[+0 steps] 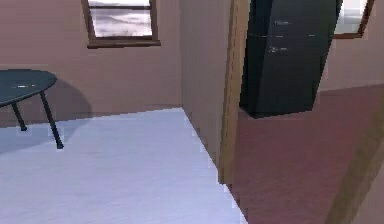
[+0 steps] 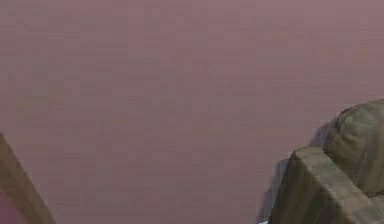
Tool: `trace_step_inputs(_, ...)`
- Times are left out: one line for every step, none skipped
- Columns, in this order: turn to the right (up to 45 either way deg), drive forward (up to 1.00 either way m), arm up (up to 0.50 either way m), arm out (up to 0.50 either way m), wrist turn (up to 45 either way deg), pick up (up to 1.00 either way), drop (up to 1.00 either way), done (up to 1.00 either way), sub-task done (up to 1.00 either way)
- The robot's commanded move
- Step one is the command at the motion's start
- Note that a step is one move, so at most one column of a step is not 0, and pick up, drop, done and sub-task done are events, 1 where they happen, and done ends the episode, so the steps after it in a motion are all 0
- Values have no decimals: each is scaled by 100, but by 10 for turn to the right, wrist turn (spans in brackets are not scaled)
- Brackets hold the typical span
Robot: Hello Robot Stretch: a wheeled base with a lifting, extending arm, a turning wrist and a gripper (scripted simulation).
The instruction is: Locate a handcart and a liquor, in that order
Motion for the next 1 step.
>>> trace_step_inputs(150, 0, 0, 0, 0, 0, 0, 0, 0)
